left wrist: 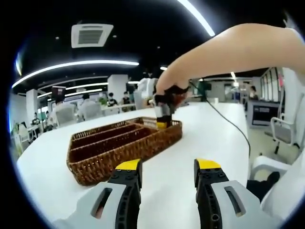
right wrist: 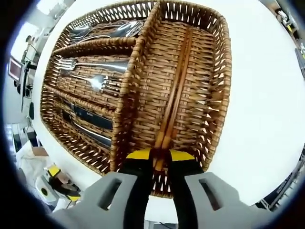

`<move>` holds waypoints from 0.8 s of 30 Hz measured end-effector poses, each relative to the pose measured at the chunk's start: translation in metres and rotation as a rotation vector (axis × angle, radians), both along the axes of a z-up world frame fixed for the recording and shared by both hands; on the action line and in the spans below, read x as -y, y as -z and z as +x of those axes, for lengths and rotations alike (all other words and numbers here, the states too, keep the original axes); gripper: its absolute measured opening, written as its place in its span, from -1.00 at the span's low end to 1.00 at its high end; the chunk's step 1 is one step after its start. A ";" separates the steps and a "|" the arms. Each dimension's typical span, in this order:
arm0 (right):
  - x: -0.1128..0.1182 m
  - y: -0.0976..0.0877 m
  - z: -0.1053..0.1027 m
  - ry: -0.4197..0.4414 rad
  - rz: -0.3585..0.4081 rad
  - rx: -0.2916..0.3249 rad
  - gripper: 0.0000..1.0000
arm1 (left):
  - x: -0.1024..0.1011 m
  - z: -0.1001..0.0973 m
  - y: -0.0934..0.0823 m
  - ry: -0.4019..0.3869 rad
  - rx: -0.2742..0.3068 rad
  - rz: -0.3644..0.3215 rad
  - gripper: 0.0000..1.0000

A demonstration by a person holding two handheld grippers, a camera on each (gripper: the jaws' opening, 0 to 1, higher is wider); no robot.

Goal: Arrange the knives, forks, and spoons in their matching storage slots by inserting each utensil handle-first until every utensil is classified and aligned in the correct compartment

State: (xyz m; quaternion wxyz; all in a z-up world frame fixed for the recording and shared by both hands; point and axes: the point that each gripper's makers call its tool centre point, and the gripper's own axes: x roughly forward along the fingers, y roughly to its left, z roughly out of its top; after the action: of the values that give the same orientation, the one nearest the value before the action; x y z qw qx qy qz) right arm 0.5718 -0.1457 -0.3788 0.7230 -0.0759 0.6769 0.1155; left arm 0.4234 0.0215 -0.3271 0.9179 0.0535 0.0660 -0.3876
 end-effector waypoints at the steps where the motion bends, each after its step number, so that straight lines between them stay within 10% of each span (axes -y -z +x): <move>1: 0.002 0.003 -0.001 -0.013 -0.014 -0.009 -0.76 | 0.000 -0.001 0.001 0.001 -0.001 0.003 -0.14; 7: -0.007 0.009 -0.014 -0.006 0.028 -0.064 -0.74 | 0.000 -0.002 0.001 -0.001 -0.003 0.002 -0.14; 24: -0.001 -0.001 0.015 -0.017 0.050 0.049 -0.68 | 0.002 -0.003 0.006 -0.003 -0.013 0.005 -0.14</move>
State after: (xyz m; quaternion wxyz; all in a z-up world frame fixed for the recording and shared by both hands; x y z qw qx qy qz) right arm 0.5867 -0.1448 -0.3775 0.7399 -0.0664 0.6553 0.1368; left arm 0.4202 0.0197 -0.3327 0.9179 0.0531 0.0732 -0.3864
